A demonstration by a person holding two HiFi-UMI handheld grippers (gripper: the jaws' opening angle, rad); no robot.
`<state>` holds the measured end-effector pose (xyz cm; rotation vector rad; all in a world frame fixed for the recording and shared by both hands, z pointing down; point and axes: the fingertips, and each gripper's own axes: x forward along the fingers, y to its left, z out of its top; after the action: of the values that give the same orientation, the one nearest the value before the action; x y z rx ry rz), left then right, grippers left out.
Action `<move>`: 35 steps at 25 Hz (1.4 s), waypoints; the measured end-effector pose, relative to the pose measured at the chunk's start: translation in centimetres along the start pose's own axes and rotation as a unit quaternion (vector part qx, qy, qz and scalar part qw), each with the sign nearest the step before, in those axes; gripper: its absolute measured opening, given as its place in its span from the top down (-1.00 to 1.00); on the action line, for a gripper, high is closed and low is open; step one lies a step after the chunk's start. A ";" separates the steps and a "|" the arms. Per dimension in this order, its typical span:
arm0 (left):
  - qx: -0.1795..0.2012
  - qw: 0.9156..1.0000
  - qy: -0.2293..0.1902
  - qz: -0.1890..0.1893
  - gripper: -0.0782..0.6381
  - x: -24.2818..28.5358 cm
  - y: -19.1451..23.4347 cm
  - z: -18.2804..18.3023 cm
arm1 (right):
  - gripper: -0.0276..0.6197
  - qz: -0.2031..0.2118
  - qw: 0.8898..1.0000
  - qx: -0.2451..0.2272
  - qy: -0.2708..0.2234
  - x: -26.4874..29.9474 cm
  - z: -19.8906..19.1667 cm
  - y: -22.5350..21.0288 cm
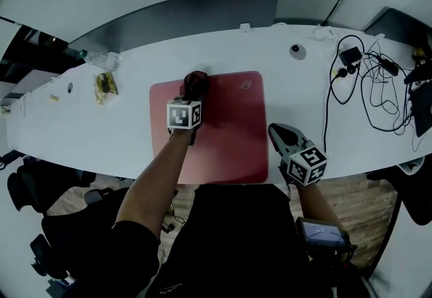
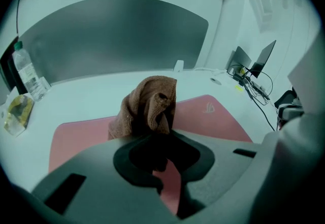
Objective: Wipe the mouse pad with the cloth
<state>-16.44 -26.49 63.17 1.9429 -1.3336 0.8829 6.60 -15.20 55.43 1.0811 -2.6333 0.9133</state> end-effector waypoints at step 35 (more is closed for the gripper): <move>0.035 0.979 -0.004 -0.201 0.62 7.1 -21.0 5.0 | 0.83 -0.030 0.999 0.029 -0.018 -3.4 0.6 -4.4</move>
<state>6.21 -27.86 63.46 2.1672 -0.8726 0.7281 12.13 -15.97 55.84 1.1936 -2.6036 0.9722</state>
